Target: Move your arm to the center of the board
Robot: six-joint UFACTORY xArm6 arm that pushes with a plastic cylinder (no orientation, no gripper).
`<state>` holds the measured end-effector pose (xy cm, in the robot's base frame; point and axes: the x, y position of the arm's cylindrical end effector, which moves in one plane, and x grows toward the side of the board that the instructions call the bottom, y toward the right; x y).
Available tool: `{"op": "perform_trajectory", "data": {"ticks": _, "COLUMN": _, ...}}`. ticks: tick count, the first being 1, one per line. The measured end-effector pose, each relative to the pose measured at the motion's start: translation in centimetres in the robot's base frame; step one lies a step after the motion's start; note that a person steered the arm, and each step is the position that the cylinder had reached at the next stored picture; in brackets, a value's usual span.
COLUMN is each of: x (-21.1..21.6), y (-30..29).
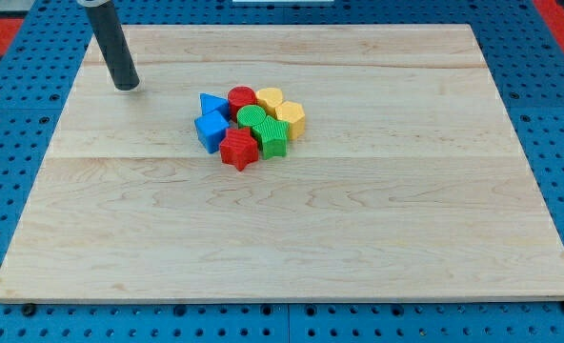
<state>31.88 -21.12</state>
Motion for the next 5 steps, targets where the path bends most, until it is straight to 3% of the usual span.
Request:
{"op": "perform_trajectory", "data": {"ticks": 1, "x": -2.2, "y": 0.0}}
{"op": "perform_trajectory", "data": {"ticks": 3, "x": -6.3, "y": 9.7}}
{"op": "perform_trajectory", "data": {"ticks": 5, "x": -2.0, "y": 24.1}}
